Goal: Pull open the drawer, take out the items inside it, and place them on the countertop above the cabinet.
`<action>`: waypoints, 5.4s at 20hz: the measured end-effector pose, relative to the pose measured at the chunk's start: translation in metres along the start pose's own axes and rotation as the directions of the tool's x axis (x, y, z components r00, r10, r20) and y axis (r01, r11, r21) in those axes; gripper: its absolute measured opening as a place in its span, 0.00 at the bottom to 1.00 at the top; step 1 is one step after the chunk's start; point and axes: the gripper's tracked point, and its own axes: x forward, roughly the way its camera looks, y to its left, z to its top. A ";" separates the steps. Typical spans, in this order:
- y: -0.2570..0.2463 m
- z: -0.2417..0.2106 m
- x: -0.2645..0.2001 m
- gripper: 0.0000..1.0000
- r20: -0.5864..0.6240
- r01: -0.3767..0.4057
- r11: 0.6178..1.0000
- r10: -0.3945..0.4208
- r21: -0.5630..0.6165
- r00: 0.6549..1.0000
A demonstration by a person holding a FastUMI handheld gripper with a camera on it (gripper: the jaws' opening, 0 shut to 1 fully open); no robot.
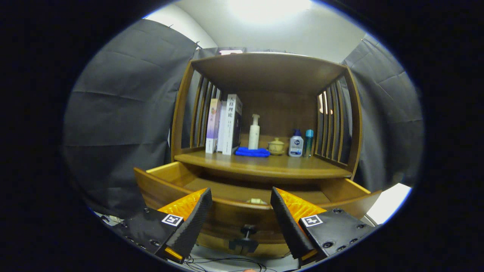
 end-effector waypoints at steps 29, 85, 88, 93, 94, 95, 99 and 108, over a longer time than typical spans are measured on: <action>-0.019 -0.087 0.094 0.93 -0.704 -0.046 0.966 0.217 0.253 0.676; -0.029 0.036 0.113 0.18 -0.379 -0.100 0.948 0.216 0.303 0.900; -0.032 0.047 0.131 0.18 -0.372 -0.086 0.944 0.207 0.318 0.905; -0.038 0.052 0.162 0.18 -0.369 -0.049 0.947 0.171 0.319 0.914; -0.039 0.050 0.167 0.18 -0.371 -0.041 0.946 0.165 0.322 0.914; -0.040 0.050 0.171 0.18 -0.375 -0.033 0.943 0.164 0.331 0.912; -0.042 0.040 0.188 0.18 -0.398 -0.030 0.938 0.175 0.345 0.900; -0.043 0.037 0.207 0.27 -0.378 -0.024 0.941 0.158 0.337 0.912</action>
